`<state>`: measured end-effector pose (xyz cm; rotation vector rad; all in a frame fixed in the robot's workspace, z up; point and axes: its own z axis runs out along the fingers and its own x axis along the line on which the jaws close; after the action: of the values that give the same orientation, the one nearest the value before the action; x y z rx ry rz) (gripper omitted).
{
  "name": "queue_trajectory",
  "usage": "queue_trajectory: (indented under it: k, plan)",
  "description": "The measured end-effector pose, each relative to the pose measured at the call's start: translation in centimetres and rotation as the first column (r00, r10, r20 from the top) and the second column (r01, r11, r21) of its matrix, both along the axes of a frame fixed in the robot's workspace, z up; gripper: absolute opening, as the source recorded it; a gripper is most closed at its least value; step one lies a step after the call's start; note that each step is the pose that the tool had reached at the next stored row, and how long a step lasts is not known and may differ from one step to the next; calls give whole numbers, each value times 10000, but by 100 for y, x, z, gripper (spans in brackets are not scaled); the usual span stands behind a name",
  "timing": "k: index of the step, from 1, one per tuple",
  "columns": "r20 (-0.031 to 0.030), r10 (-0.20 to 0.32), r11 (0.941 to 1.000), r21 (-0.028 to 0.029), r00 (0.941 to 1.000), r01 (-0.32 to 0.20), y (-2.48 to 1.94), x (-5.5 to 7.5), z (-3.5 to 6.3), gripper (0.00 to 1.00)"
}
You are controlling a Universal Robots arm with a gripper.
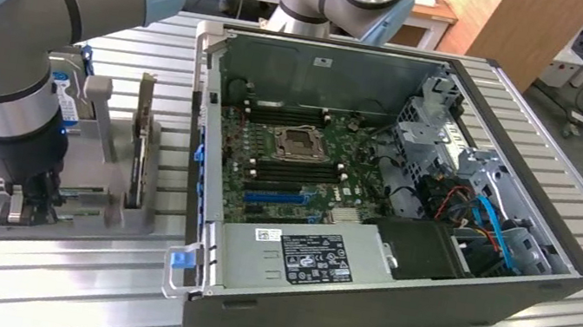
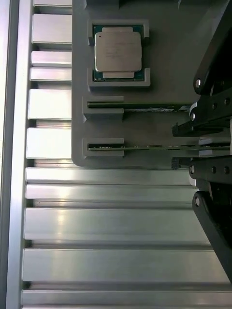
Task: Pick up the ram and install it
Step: 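Pick up the ram and move it above insertion slot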
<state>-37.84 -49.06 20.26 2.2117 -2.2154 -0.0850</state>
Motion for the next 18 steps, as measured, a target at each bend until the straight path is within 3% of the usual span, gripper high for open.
queue_trajectory:
  k: [10, 18]
  plan:
    - [0, -1, 10000, 36, 10000, 1, 0, 107, 0, 31]
    - [-2, -1, 10000, 37, 10000, 1, 0, 114, -3, 31]
